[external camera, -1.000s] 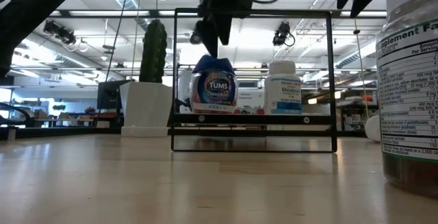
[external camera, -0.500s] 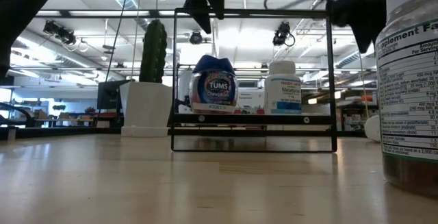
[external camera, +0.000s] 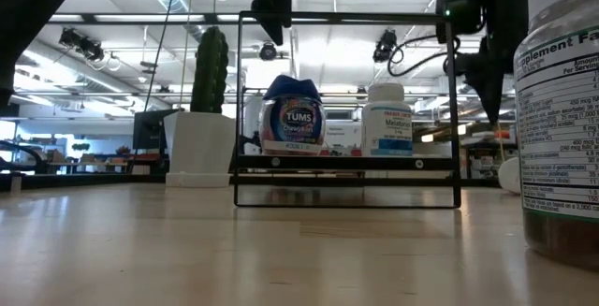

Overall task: Pick and place medicine bottles onto shelf by color
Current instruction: Put the white medicine bottle on the shelf

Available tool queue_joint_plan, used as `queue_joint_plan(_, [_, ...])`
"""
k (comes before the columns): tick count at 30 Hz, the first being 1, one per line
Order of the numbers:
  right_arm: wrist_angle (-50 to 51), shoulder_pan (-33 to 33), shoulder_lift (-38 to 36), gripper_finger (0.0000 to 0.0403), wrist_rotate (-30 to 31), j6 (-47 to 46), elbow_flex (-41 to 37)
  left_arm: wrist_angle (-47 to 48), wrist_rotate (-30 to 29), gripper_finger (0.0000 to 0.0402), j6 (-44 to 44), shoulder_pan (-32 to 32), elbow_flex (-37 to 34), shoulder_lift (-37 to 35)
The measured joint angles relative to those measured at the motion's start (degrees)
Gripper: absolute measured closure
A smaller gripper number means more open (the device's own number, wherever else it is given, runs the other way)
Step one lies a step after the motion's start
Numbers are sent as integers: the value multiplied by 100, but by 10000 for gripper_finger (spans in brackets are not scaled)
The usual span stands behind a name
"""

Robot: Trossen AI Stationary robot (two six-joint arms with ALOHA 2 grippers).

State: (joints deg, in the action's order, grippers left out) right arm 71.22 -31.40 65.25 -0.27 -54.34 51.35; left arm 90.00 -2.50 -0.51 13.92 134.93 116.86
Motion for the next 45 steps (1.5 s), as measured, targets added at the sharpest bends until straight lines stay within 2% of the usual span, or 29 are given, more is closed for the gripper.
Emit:
queue_joint_plan(11, [-614,-869,-2,138,92,-776,-992,2,276,49,-177,382,0,0])
queue_joint_plan(16, [-845,-1089,-2,138,254,-921,-1172,0,286,49,-329,479,0,-18])
queue_joint_plan(31, [-2102,-1621,155,115,359,-1315,-1743,2,439,49,-367,611,-2,-105])
queue_joint_plan(45, [-2194,-1658,155,114,28,-1523,-1893,2,441,49,-533,617,-2,-105])
